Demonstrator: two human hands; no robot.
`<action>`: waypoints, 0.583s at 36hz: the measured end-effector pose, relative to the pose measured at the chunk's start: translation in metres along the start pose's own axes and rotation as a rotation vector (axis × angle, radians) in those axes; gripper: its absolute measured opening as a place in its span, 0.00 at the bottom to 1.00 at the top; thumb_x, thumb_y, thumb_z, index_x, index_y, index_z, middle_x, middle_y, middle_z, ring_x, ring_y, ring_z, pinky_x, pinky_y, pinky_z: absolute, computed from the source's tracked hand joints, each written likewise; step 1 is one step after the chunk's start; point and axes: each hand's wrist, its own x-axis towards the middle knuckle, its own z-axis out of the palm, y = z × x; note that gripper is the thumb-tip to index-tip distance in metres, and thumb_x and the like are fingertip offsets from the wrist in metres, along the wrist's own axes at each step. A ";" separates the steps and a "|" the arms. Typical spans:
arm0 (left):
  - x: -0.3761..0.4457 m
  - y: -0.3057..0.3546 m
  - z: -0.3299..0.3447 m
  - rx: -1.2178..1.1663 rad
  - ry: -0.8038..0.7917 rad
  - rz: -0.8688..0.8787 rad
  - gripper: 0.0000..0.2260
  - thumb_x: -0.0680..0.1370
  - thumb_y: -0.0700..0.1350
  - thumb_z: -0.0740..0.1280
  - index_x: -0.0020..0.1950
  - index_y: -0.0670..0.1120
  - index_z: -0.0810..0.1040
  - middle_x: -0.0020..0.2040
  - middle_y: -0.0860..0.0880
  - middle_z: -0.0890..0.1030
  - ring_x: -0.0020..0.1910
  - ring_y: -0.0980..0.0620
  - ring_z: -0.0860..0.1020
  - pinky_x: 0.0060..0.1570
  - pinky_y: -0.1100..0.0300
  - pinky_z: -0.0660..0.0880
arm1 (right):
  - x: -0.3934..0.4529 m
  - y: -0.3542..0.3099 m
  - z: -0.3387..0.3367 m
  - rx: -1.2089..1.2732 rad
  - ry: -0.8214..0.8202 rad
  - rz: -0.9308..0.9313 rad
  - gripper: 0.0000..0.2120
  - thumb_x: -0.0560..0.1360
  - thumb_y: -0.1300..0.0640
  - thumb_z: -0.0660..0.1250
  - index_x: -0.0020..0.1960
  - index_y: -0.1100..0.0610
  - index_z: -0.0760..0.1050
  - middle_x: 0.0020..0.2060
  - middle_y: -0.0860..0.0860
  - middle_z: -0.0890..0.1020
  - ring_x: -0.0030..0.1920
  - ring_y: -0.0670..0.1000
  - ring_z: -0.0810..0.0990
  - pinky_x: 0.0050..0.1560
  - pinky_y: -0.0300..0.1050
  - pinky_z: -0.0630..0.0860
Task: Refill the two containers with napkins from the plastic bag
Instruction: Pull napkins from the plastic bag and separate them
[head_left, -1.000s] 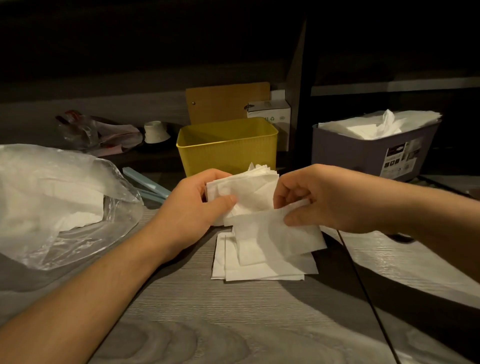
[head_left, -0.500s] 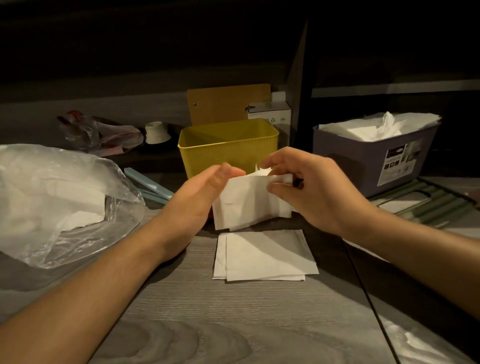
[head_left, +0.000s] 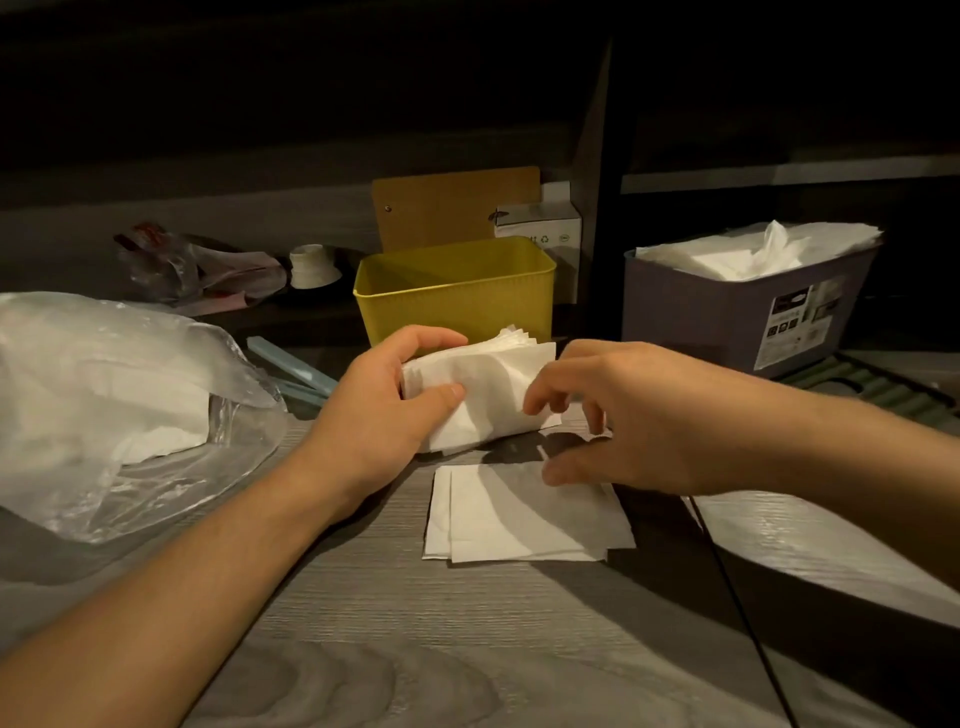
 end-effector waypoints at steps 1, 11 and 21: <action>0.000 0.000 0.000 0.005 0.002 -0.002 0.15 0.79 0.40 0.70 0.60 0.57 0.79 0.56 0.53 0.82 0.53 0.51 0.81 0.52 0.45 0.82 | 0.000 -0.001 0.000 -0.001 -0.014 0.010 0.24 0.72 0.37 0.71 0.66 0.39 0.72 0.52 0.36 0.71 0.46 0.37 0.72 0.41 0.32 0.68; 0.001 0.000 0.001 -0.050 -0.025 -0.028 0.15 0.79 0.38 0.69 0.61 0.55 0.79 0.54 0.52 0.83 0.50 0.53 0.84 0.47 0.49 0.84 | -0.003 -0.017 0.001 0.149 -0.261 0.092 0.17 0.74 0.41 0.72 0.61 0.41 0.75 0.51 0.37 0.76 0.49 0.43 0.77 0.52 0.39 0.78; 0.000 0.001 0.001 -0.103 -0.066 -0.049 0.14 0.80 0.37 0.67 0.62 0.53 0.79 0.54 0.51 0.84 0.51 0.51 0.84 0.46 0.51 0.84 | -0.004 -0.021 0.001 0.233 -0.226 0.023 0.14 0.77 0.51 0.71 0.49 0.36 0.68 0.47 0.37 0.74 0.47 0.41 0.75 0.45 0.37 0.76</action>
